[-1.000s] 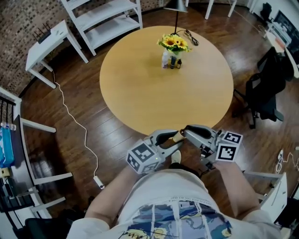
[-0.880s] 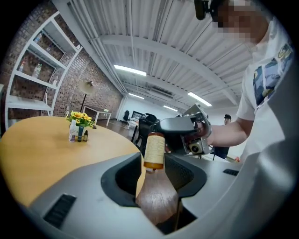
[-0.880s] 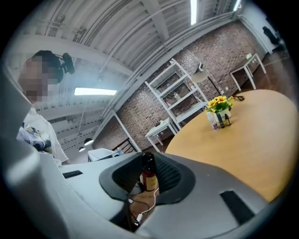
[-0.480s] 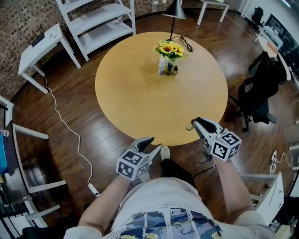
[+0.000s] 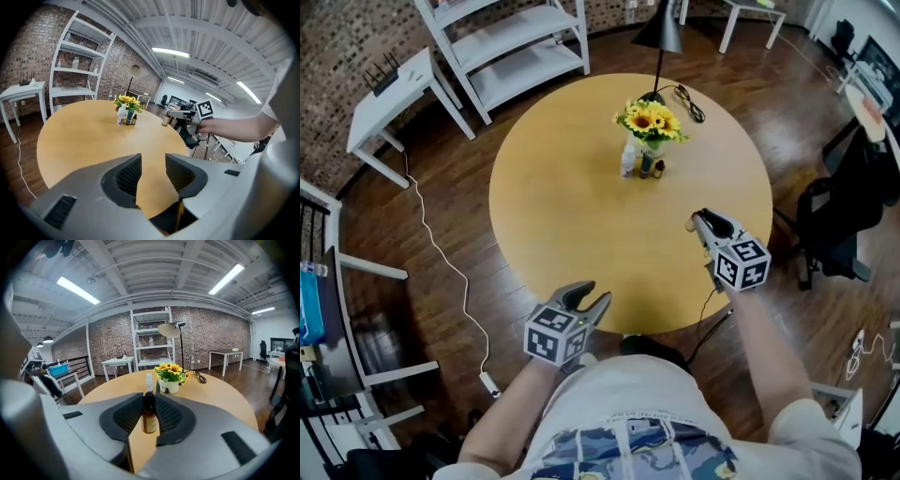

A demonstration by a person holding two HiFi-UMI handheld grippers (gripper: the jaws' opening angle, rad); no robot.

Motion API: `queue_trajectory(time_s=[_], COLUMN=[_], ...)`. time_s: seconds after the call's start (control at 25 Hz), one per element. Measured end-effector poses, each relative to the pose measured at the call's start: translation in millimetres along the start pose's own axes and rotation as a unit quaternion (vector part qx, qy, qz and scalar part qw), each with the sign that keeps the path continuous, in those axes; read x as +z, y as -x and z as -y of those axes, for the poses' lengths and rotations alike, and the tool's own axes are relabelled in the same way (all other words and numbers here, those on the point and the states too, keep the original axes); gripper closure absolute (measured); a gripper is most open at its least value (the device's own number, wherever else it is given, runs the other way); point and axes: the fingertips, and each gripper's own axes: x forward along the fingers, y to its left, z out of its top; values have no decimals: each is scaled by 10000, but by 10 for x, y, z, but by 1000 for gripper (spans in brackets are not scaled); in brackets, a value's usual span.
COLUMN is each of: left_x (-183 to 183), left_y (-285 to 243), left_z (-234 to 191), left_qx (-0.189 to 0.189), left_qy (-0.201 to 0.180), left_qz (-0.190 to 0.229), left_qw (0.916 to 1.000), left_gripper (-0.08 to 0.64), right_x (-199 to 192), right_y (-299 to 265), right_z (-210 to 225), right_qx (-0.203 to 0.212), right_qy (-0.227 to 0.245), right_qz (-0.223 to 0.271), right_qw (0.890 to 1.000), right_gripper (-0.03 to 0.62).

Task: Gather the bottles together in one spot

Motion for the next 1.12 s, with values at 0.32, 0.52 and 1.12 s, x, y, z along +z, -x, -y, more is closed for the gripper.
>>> queue_trajectory(time_s=[0.32,0.52,1.12], left_x=[251,289,240], left_y=[-390,-448,-579], left_z=[-114,-198,-251], left_qx=[253,519,549], left_qy=[448,753,987], left_qz=[-110,-143,-188], left_qw=[9986,9957,9934], left_gripper=[394,394,394], right_x=[-68,-206,-409], right_y=[-1171,-1808,-2200], right_z=[890,1192,1373], right_qx=[-31,-59,-150], right_qy=[92,231,396], right_qz=[-20,-91,-56], right_qw=[10000,9997,9991], right_gripper=[523,523,426])
